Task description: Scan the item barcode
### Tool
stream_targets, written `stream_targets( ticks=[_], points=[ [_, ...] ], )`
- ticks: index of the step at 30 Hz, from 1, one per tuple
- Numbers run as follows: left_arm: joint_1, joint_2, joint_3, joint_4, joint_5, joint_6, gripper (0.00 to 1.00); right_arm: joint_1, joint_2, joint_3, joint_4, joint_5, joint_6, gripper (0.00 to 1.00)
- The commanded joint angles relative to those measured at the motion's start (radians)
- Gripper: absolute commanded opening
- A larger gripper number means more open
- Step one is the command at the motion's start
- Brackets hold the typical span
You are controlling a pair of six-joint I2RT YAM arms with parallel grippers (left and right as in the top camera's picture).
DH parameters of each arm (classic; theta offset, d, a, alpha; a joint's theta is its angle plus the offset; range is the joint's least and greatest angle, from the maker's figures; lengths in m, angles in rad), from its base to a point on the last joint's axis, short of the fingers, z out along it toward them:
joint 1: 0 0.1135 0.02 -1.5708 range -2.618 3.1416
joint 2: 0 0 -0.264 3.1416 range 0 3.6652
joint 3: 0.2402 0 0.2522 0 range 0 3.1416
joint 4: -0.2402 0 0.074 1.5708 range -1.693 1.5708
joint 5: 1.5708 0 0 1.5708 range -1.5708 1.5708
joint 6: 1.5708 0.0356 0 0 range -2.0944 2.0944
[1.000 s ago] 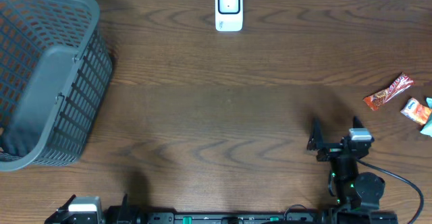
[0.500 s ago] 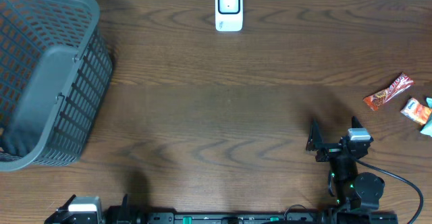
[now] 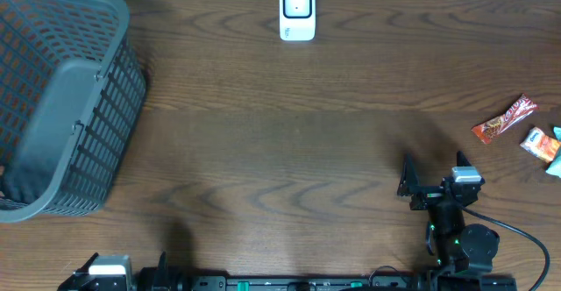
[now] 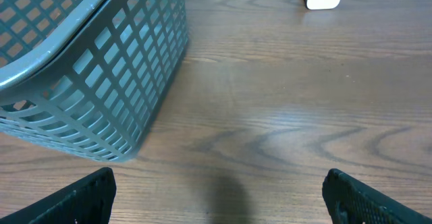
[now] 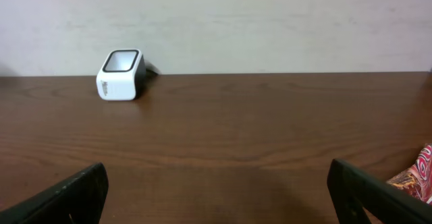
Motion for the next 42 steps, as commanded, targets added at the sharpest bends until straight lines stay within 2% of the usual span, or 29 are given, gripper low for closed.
stream_targets(
  ticks=[1, 11, 17, 19, 29, 33, 38, 42],
  points=[
    [0.004, -0.003, 0.004, -0.002, -0.012, 0.013, 0.98, 0.01, -0.006, -0.002, -0.005, 0.002, 0.006, 0.99],
    [0.004, -0.003, 0.002, 0.029, -0.012, 0.017, 0.98, 0.01, -0.006, -0.002, -0.005, 0.002, 0.006, 0.99],
    [-0.005, -0.003, -0.096, 0.33, 0.054, 0.017, 0.98, 0.01, -0.006, -0.002, -0.005, 0.003, 0.006, 0.99],
    [-0.004, -0.003, -0.181, 0.467, 0.059, 0.017, 0.98, 0.01, -0.006, -0.002, -0.005, 0.002, 0.006, 0.99],
    [-0.004, -0.013, -0.637, 0.966, 0.105, 0.017, 0.98, 0.01, -0.006, -0.002, -0.005, 0.002, 0.006, 0.99],
    [-0.005, -0.071, -0.769, 1.07, 0.124, 0.016, 0.98, 0.01, -0.006, -0.002, -0.005, 0.002, 0.006, 0.99],
    [-0.005, -0.169, -0.88, 1.102, 0.131, 0.016, 0.98, 0.01, -0.006, -0.002, -0.005, 0.002, 0.006, 0.99],
    [-0.014, -0.166, -0.922, 1.135, 0.129, 0.017, 0.98, 0.01, -0.005, -0.002, -0.005, 0.003, 0.006, 0.99]
  ],
)
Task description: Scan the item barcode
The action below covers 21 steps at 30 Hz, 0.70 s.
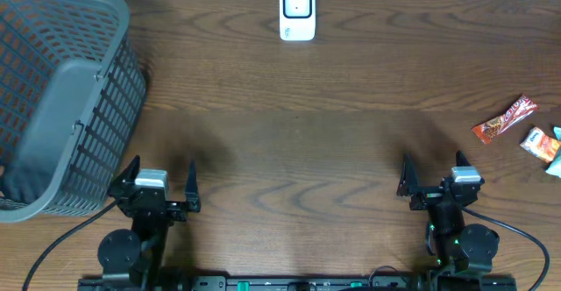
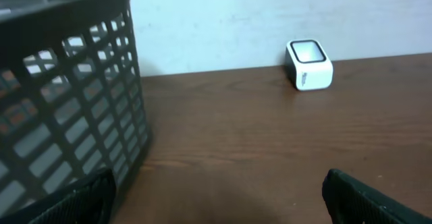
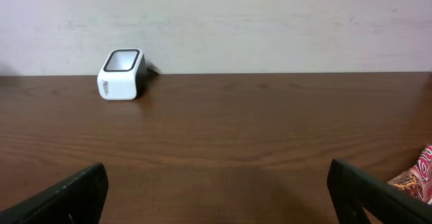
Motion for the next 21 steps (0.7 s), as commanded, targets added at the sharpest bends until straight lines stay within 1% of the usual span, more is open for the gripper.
stream_targets(
  ticks=[1, 9, 12, 21],
  points=[
    [-0.016, -0.011, -0.038, 0.031, 0.012, 0.013, 0.98, 0.006, -0.005, -0.002, -0.004, 0.002, 0.006, 0.99],
    [-0.031, -0.012, -0.188, 0.164, 0.013, 0.013, 0.98, 0.006, -0.005, -0.002, -0.004, 0.002, 0.006, 0.99],
    [-0.041, -0.012, -0.22, 0.165, 0.012, 0.013, 0.98, 0.006, -0.005, -0.002, -0.004, 0.002, 0.006, 0.99],
    [-0.042, -0.012, -0.222, 0.171, 0.005, 0.013, 0.98, 0.006, -0.005, -0.002, -0.004, 0.002, 0.006, 0.99]
  ],
)
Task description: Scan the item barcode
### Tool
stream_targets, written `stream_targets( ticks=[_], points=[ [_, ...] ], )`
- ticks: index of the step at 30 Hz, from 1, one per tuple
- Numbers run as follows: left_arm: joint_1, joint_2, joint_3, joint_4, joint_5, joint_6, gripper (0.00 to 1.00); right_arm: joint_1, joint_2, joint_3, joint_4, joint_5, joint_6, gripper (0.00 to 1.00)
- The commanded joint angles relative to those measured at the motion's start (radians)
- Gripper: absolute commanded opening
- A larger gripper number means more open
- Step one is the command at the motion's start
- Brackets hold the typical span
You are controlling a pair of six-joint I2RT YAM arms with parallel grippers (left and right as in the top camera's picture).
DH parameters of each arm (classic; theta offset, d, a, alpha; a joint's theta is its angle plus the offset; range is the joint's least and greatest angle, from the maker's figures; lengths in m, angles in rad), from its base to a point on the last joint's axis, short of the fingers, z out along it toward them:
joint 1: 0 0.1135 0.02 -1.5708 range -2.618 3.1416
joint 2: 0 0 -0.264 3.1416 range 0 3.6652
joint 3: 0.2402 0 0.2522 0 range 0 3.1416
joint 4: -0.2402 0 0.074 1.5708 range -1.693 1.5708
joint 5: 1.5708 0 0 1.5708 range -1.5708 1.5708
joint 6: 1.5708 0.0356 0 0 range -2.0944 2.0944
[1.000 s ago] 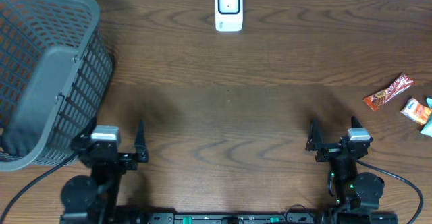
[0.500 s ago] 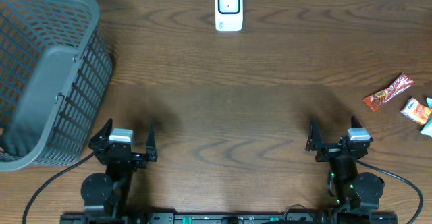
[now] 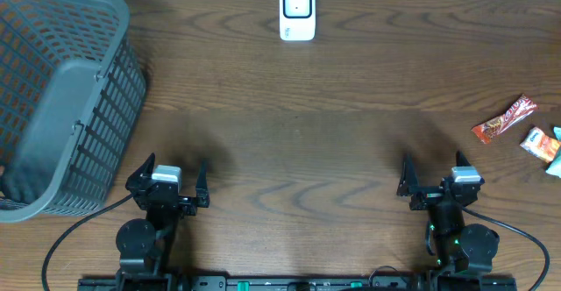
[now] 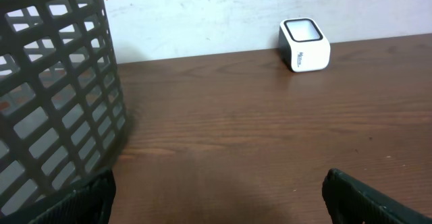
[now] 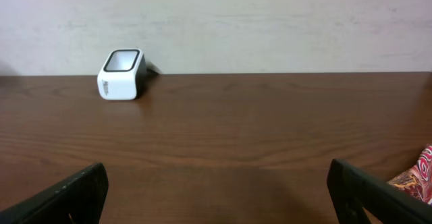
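Note:
The white barcode scanner (image 3: 297, 11) stands at the table's far edge, also seen in the left wrist view (image 4: 305, 44) and the right wrist view (image 5: 122, 74). A red-orange snack wrapper (image 3: 504, 119) and another small packet (image 3: 539, 144) lie at the far right; the wrapper's end shows at the right wrist view's edge (image 5: 415, 173). My left gripper (image 3: 171, 173) stands open at the front left, with only bare table between its fingers (image 4: 216, 197). My right gripper (image 3: 434, 175) stands open at the front right, holding nothing (image 5: 216, 193), well short of the packets.
A large grey slatted basket (image 3: 61, 89) fills the left side of the table, close to my left gripper; its wall shows in the left wrist view (image 4: 54, 96). A pale wall runs behind the table's far edge.
My left gripper has shifted a little to the right, away from the basket, and the basket takes up less of its view. The right arm has not moved.
At first my left arm sat at the table's front edge, its camera looking down on the basket and table. Then it stood near the basket, open, facing the scanner. Now it is slightly further right. The right gripper stayed open and still throughout.

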Motion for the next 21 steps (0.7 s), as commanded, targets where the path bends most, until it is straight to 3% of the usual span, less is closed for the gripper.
stream_targets(
  ticks=[1, 8, 21],
  points=[
    [-0.003, -0.009, -0.028, -0.004, 0.006, 0.013, 0.98, 0.006, -0.005, -0.001, -0.004, 0.002, 0.006, 0.99],
    [-0.003, -0.009, -0.062, 0.074, -0.029, 0.013, 0.98, 0.006, -0.005, -0.001, -0.004, 0.002, 0.006, 0.99],
    [-0.003, -0.009, -0.062, 0.067, -0.028, -0.044, 0.98, 0.006, -0.005, -0.001, -0.004, 0.002, 0.006, 0.99]
  ],
)
